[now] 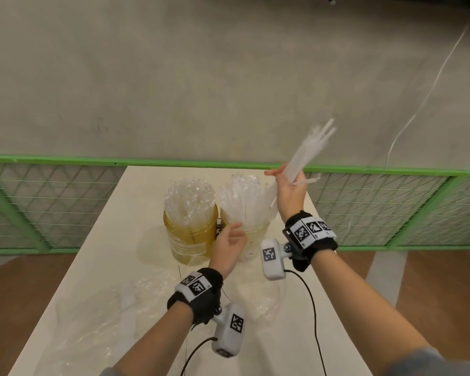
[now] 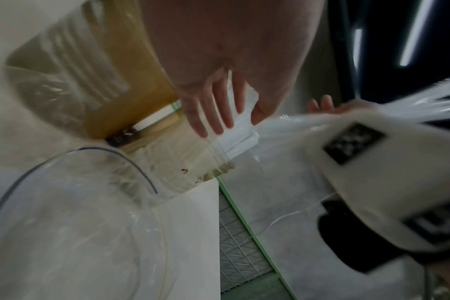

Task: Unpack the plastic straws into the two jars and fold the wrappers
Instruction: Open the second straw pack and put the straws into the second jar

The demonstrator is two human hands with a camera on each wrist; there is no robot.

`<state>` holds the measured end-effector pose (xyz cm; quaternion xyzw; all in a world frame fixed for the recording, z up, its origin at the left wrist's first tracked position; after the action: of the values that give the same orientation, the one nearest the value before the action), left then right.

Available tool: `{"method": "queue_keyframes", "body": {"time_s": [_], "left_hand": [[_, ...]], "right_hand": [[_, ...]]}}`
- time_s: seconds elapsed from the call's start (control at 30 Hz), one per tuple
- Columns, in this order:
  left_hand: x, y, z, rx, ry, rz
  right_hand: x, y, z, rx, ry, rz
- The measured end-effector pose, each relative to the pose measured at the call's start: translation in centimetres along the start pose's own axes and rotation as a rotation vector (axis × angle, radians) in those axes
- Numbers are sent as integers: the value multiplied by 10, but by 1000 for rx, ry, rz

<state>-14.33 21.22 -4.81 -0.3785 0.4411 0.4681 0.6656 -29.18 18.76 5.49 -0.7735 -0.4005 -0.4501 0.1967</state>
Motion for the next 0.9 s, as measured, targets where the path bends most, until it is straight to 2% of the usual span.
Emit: {"method": "queue_keyframes", "body": {"time_s": [0.1,0.2,0.27,0.33,0.4,0.5,0.57,0.63,0.73,0.8,0.83,0.9], "left_hand": [[-18,9,-12,-101,144,-92],[-23,11,-31,-179,151,-192],[-22,10,-42,-172,177,-360],[-17,11,-50,-137,234,-562],[-11,12,-54,-115,275,-648],[-8,12,-55,-168,262,-551],[-12,11,-55,-194,252,-446],[-16,10,-55,-154,250,-382],[-28,15,-53,-88,235,-458],[-35,20,-51,-110,191,-514],[-39,22,-52,-146,164,-516],[-46,24,-57,-231,103,-572]], "right_hand": [[-19,16,-3,-42,80,17],[-40,23,-5,-49,114,57],[-55,23,-4,-37,134,75],[-72,22,1,77,166,165],[-86,21,7,251,213,284],[-102,16,17,380,275,400],[-103,20,20,461,230,480],[-102,26,26,566,166,596],[-99,25,33,648,67,862],[-99,23,35,704,53,979],[-99,22,34,731,61,991],[-98,19,31,741,115,868]]}}
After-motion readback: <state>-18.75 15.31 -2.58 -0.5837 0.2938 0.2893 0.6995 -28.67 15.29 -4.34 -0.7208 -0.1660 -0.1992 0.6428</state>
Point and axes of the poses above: each hand's wrist, its own z-axis away from the middle knuckle, its own y-axis out of the palm, x = y × z, the point moved 3 cm from there along -z, towards the middle knuckle, and after that the axes turned 13 degrees about -y, right-handed, at the moved point
